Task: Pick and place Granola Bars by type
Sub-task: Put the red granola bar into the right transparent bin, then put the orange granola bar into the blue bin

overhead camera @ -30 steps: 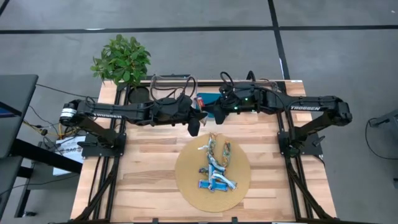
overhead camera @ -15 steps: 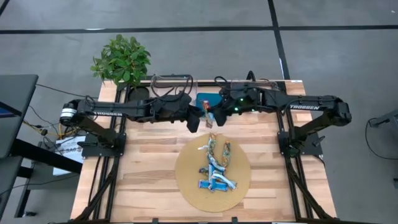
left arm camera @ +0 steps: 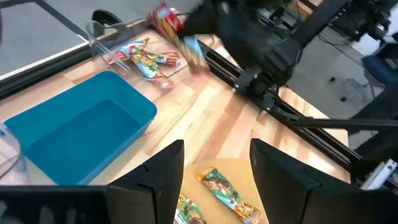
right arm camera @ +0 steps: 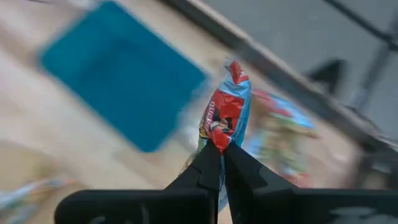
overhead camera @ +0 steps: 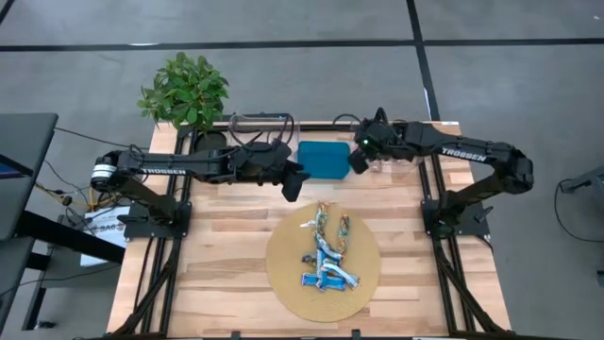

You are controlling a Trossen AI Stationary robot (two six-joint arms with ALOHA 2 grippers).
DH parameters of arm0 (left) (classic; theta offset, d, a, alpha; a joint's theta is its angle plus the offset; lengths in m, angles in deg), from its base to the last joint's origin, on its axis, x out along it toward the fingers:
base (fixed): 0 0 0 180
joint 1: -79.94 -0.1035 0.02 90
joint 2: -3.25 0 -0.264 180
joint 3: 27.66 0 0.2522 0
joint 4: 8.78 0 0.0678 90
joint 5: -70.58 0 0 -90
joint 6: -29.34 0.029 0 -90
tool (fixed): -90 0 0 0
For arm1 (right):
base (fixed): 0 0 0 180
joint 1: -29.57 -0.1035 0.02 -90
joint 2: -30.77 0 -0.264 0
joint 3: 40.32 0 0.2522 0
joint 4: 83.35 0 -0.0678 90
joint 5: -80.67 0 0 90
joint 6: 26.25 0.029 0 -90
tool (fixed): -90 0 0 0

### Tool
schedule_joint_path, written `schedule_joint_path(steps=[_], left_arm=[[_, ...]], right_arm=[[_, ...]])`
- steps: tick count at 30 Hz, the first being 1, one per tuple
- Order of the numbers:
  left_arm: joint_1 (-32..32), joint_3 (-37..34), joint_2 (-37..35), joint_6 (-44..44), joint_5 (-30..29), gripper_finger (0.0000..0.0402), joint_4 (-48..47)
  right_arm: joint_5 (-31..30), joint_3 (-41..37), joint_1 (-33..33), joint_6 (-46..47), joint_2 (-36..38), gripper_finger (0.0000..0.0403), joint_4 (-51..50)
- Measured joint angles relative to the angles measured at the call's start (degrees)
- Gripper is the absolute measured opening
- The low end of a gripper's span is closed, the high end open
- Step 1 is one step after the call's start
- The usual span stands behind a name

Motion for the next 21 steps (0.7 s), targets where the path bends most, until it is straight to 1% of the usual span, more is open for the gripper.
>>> schedule_joint_path(steps=[2, 5, 9, 13, 16, 21], left_arm=[[0.0, 0.0, 0.0, 0.8, 1.7, 0.0176, 0.0], [0.0, 0.0, 0.0, 2.4, 4.1, 0.0176, 0.1], [0.0, 0.0, 0.0, 4.9, 5.8, 0.0176, 0.2], [0.0, 0.0, 0.0, 5.6, 5.8, 0.0176, 0.2], [0.0, 0.0, 0.0, 6.0, 5.1, 0.0176, 0.2], [0.0, 0.0, 0.0, 6.3, 4.6, 0.0176, 0.2]], right_arm=[[-2.7, 0.0, 1.6, 0.0, 0.0, 0.0001, -2.5], [-5.8, 0.0, 4.0, 0.0, 0.0, 0.0001, -3.6], [-6.9, 0.0, 7.6, -0.5, 0.0, 0.0001, -4.4], [-6.9, 0.0, 10.7, -0.4, 0.0, 0.0012, -5.7], [-6.9, 0.0, 13.0, -0.6, 0.0, 0.0036, -6.0], [-4.5, 0.0, 16.0, -4.0, 0.0, 0.0098, -5.3]])
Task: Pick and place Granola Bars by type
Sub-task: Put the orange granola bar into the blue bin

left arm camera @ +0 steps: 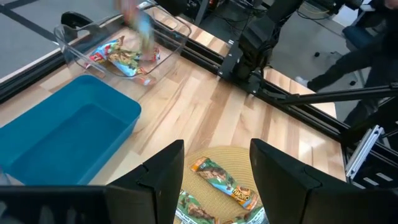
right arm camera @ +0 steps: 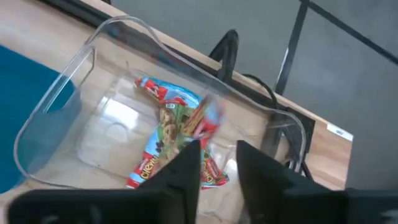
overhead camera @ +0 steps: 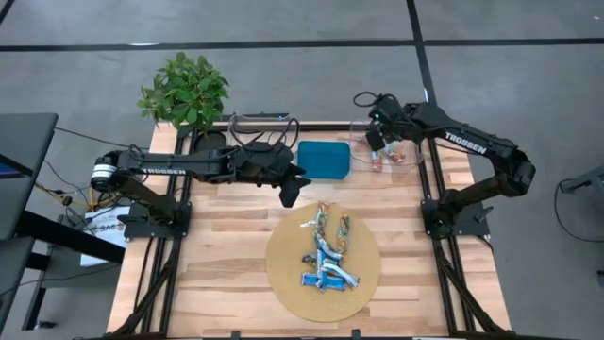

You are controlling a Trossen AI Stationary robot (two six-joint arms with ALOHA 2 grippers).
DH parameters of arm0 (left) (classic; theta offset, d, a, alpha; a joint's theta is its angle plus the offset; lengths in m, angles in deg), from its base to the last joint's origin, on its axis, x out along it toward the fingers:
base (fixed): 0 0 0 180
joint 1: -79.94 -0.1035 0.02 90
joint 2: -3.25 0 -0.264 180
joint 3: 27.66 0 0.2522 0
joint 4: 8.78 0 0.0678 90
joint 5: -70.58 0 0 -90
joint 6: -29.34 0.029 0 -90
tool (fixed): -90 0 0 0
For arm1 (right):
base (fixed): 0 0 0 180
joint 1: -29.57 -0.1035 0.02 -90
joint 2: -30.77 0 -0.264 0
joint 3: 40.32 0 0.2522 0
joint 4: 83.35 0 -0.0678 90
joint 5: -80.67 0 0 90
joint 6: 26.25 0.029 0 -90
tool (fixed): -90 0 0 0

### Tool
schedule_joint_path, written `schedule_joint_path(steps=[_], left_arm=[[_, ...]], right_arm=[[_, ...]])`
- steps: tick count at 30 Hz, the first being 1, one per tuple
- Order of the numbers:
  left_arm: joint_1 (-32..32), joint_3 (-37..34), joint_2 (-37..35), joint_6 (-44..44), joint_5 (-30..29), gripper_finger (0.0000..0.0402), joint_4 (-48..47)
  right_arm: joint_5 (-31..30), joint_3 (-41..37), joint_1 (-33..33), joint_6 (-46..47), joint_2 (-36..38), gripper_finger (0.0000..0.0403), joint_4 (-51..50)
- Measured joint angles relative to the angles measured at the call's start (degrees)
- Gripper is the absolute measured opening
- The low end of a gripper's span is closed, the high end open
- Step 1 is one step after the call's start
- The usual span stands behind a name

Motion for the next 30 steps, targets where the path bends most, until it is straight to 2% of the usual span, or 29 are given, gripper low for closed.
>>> schedule_joint_path(steps=[6, 11, 15, 19, 24, 30], left_arm=[[0.0, 0.0, 0.0, 1.1, 0.1, 0.0176, 0.0], [0.0, 0.0, 0.0, 2.3, 3.3, 0.0176, -0.8], [0.2, 0.0, 0.0, 2.1, 5.0, 0.0176, -2.9], [1.1, 0.0, 0.0, 2.0, 5.0, 0.0176, -3.6], [2.8, 0.0, 0.0, 1.9, 5.5, 0.0176, -3.8], [6.4, 0.0, 0.0, 3.6, 6.9, 0.0176, -9.0]], right_arm=[[4.5, 0.0, 0.3, -1.1, 0.0, 0.0170, 2.5], [18.1, 0.0, -3.9, -7.1, 1.3, 0.0204, 10.7], [27.4, 0.0, -11.1, -7.7, 4.7, 0.0217, 13.3], [27.1, -3.2, -22.6, -1.9, 10.4, 0.0219, 13.6], [23.8, -13.4, -39.0, 12.8, 17.3, 0.0215, 17.4], [19.9, -21.5, -55.3, 25.4, 17.9, 0.0214, 20.5]])
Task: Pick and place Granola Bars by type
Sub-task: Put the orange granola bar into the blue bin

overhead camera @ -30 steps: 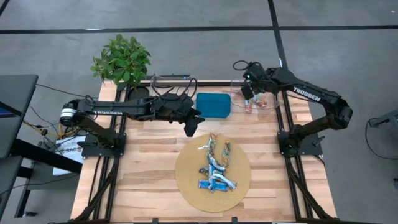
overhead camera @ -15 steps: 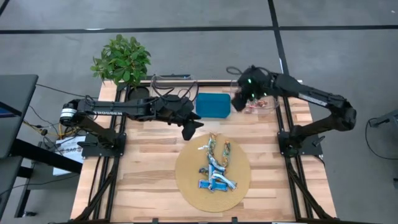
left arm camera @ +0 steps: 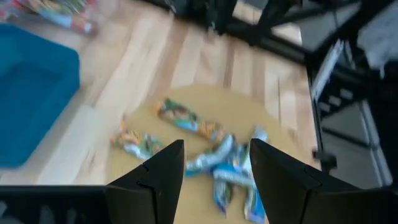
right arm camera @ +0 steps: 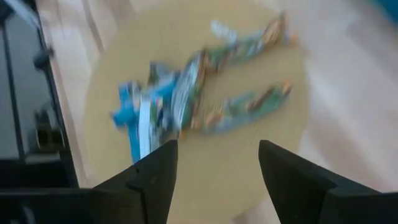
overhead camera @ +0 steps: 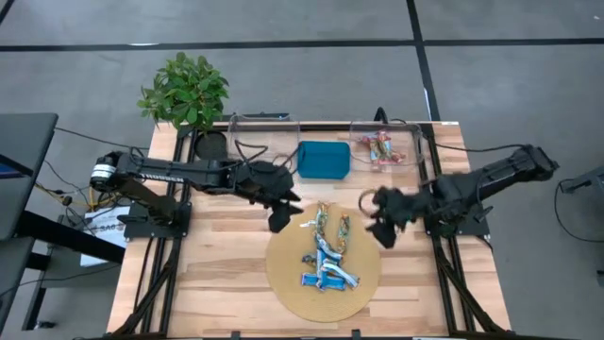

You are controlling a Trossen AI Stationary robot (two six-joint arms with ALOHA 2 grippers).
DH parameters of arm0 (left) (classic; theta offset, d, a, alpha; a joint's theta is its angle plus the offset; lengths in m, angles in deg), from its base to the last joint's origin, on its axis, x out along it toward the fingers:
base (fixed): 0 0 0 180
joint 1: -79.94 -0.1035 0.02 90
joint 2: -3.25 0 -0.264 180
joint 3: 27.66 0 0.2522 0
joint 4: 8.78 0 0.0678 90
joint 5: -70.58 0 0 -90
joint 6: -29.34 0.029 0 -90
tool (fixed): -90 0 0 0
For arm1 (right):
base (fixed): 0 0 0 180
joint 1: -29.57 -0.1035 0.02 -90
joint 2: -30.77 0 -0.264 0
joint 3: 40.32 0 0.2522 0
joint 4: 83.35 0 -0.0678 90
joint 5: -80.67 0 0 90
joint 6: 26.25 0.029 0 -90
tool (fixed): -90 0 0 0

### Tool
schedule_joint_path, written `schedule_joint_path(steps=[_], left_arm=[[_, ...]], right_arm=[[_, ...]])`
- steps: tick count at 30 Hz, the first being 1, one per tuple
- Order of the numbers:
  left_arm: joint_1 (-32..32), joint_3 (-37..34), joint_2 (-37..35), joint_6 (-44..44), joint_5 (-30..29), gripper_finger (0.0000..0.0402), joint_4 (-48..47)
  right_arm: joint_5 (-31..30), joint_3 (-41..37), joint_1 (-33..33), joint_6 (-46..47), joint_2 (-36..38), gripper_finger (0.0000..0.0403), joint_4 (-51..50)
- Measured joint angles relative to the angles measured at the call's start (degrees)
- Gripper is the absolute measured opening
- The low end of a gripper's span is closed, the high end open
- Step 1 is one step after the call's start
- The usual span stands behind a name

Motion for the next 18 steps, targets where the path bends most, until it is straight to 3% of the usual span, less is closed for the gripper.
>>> schedule_joint_path(steps=[7, 18], left_arm=[[2.5, 0.0, 0.0, -0.3, -3.7, 0.0176, -3.6], [2.6, 0.0, 0.0, -4.7, -2.4, 0.0176, -8.1]], right_arm=[[-1.8, -1.2, -10.7, 3.2, -8.7, 0.0207, 3.0], [-0.9, -1.2, -12.2, 3.1, -25.0, 0.0197, 20.3]])
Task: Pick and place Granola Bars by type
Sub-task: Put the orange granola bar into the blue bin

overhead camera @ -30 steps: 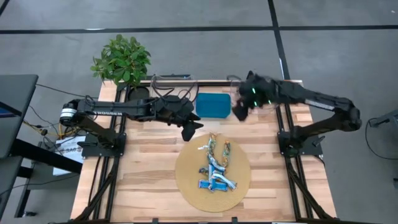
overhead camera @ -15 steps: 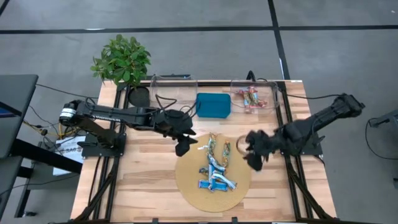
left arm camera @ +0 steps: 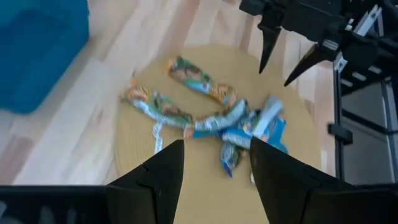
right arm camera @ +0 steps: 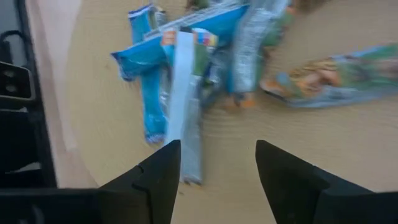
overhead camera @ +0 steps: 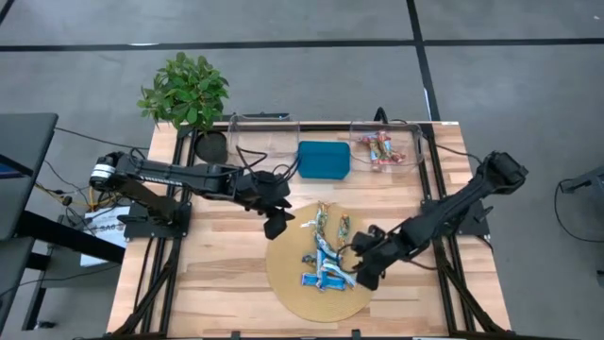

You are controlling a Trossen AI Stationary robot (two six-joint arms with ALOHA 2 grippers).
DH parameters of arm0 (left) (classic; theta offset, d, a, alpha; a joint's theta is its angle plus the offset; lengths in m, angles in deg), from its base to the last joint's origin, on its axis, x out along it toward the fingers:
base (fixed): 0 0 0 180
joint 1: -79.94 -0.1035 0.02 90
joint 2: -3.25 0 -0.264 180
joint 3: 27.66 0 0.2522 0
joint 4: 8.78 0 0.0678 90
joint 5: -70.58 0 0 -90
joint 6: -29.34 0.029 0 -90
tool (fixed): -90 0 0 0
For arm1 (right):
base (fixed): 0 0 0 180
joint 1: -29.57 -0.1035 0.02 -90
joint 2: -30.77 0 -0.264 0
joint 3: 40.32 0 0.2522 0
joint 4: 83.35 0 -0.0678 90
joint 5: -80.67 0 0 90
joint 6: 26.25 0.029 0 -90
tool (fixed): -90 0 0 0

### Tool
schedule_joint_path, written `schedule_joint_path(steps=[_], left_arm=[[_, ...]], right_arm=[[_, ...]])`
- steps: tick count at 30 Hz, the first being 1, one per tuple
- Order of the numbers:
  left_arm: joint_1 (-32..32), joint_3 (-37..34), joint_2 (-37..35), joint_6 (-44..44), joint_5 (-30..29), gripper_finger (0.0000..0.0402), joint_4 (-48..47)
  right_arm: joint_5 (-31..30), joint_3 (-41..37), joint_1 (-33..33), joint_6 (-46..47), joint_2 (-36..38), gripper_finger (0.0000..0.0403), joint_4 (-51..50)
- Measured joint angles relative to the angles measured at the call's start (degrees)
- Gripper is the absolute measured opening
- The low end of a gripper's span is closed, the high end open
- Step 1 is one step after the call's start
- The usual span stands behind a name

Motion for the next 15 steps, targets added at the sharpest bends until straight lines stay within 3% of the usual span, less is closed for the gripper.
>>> schedule_joint_path(steps=[7, 15], left_arm=[[0.0, 0.0, 0.0, -2.1, 3.0, 0.0176, -5.9], [0.0, 0.0, 0.0, -2.2, 3.0, 0.0176, -8.5]], right_arm=[[4.3, 0.1, 0.1, 2.7, -4.9, 0.0196, 6.7], [9.9, 0.2, 0.6, 0.9, -9.6, 0.0190, 6.9]])
